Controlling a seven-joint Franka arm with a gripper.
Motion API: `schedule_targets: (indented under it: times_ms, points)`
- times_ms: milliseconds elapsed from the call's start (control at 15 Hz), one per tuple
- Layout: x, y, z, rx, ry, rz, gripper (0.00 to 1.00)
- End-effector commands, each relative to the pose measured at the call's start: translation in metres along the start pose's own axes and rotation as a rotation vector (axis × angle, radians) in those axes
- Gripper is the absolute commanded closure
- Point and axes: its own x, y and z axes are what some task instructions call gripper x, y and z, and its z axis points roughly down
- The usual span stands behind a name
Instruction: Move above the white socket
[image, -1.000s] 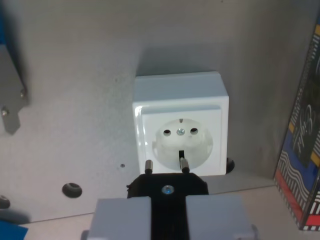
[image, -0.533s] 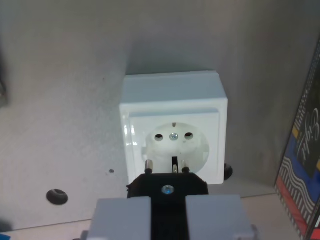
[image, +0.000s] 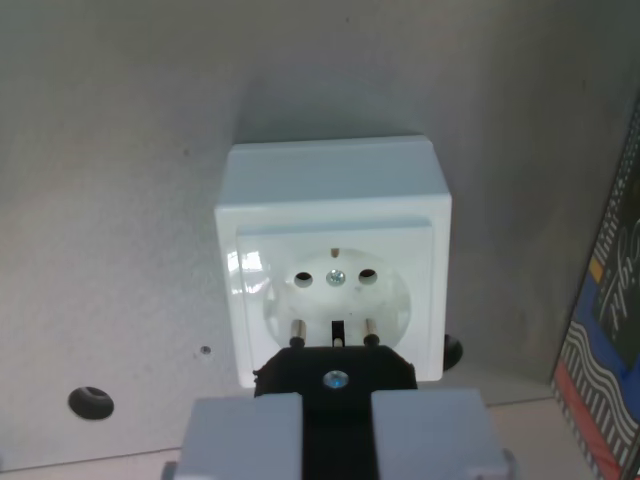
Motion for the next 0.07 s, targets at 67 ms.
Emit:
schedule_targets:
  times_ms: [67]
  points:
    - [-0.0050,0.0064,0.0085,0.026,0.107,-0.026,1.00]
